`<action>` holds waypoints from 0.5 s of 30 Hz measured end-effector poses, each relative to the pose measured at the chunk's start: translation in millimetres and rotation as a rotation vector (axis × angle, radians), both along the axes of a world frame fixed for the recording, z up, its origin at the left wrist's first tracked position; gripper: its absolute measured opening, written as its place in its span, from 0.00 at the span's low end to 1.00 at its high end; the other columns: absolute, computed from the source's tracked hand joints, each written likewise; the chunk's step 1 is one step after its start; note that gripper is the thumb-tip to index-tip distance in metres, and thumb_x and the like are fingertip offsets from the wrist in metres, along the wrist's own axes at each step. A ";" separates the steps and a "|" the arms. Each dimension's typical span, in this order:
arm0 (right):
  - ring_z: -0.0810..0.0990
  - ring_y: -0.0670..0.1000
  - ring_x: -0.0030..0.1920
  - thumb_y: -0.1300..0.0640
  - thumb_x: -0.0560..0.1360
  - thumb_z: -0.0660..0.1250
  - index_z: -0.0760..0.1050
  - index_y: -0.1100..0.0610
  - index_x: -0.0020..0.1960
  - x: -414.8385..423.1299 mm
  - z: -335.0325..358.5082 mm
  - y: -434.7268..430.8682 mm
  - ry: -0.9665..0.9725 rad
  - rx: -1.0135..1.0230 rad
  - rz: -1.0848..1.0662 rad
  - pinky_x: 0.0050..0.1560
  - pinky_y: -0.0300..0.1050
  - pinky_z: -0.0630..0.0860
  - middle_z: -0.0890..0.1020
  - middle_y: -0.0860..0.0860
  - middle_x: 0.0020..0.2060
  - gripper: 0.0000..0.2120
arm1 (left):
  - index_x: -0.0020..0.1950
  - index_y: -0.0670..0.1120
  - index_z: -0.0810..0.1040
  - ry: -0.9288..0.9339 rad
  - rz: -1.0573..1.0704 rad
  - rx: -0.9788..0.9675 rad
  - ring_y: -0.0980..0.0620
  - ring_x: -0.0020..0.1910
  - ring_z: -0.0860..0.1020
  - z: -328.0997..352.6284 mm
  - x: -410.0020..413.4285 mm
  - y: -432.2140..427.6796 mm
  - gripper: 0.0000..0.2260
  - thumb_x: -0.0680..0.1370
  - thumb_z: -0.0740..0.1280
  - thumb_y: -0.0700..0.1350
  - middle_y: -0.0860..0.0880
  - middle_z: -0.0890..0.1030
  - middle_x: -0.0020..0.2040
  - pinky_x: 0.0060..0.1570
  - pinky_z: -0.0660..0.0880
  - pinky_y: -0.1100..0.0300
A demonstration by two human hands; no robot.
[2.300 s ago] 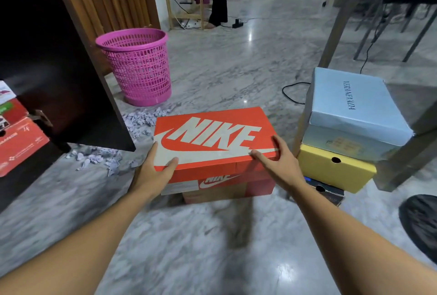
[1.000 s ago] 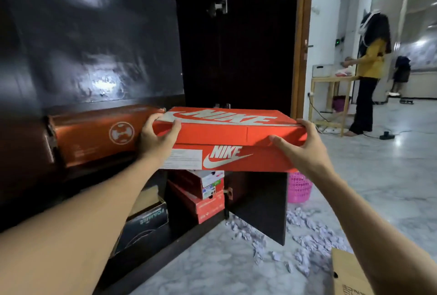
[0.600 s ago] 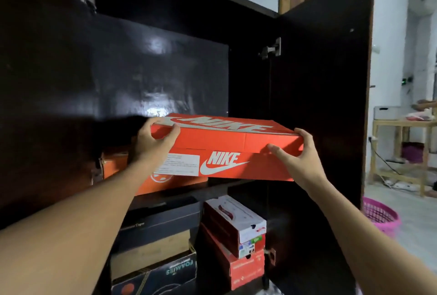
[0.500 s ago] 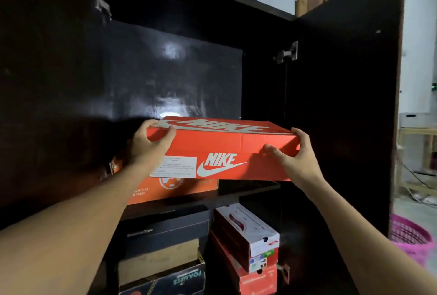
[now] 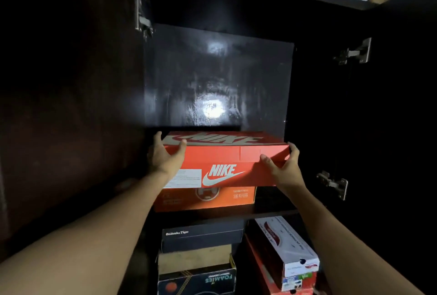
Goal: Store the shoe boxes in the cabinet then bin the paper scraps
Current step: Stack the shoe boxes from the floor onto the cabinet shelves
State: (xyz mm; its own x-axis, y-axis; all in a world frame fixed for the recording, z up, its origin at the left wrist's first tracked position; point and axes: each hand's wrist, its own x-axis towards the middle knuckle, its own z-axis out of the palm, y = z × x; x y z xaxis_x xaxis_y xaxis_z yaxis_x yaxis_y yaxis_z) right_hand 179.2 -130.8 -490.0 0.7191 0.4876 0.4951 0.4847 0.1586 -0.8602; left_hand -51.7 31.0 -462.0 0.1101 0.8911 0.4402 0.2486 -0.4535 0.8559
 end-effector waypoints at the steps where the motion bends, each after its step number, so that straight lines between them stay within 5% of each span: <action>1: 0.76 0.54 0.63 0.54 0.74 0.75 0.54 0.55 0.77 -2.4 2.1 5.3 0.009 -0.034 -0.003 0.66 0.55 0.74 0.75 0.55 0.64 0.40 | 0.78 0.51 0.57 0.103 0.049 0.074 0.39 0.75 0.58 -3.9 -0.6 -0.1 0.32 0.77 0.64 0.57 0.40 0.59 0.77 0.71 0.59 0.47; 6: 0.70 0.62 0.69 0.43 0.71 0.74 0.54 0.50 0.78 -12.1 5.0 33.0 0.005 -0.115 -0.096 0.68 0.61 0.71 0.65 0.61 0.71 0.44 | 0.79 0.55 0.53 0.616 0.142 0.670 0.40 0.78 0.44 -27.2 10.9 -4.7 0.30 0.79 0.58 0.60 0.42 0.45 0.80 0.75 0.46 0.44; 8: 0.69 0.63 0.70 0.45 0.74 0.73 0.52 0.52 0.80 -12.4 0.8 48.2 -0.049 -0.085 -0.152 0.68 0.59 0.71 0.58 0.61 0.72 0.43 | 0.79 0.56 0.52 0.677 0.130 0.651 0.41 0.78 0.44 -33.3 22.9 4.3 0.30 0.79 0.55 0.61 0.43 0.46 0.80 0.76 0.44 0.43; 12: 0.70 0.60 0.67 0.43 0.75 0.70 0.55 0.49 0.78 -0.9 -15.1 85.4 -0.146 -0.017 -0.203 0.63 0.55 0.74 0.59 0.57 0.69 0.39 | 0.76 0.52 0.64 0.690 0.256 0.659 0.36 0.73 0.62 -43.5 41.7 39.1 0.30 0.75 0.56 0.61 0.36 0.65 0.74 0.73 0.54 0.39; 15: 0.68 0.58 0.68 0.43 0.75 0.70 0.57 0.47 0.77 16.3 -19.8 116.2 -0.159 0.023 -0.194 0.65 0.56 0.74 0.59 0.55 0.69 0.36 | 0.74 0.50 0.66 0.704 0.287 0.690 0.35 0.70 0.65 -47.6 55.7 66.3 0.30 0.74 0.60 0.59 0.36 0.70 0.70 0.70 0.59 0.38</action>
